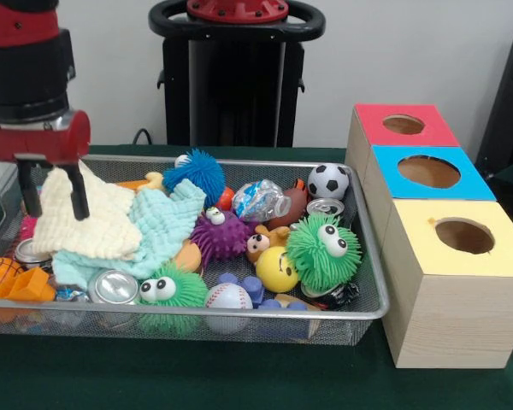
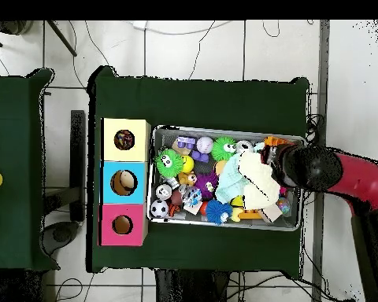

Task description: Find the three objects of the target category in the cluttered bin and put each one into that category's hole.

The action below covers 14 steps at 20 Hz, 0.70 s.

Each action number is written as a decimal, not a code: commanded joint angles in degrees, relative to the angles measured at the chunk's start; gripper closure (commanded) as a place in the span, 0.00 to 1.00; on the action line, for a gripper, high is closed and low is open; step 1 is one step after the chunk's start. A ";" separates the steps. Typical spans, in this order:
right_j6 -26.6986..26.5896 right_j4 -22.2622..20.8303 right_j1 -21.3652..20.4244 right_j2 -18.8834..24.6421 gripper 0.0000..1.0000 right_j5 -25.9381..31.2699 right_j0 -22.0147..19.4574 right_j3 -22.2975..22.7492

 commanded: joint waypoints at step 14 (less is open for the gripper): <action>-4.55 -14.58 22.13 -0.17 0.00 -23.90 -0.81 0.65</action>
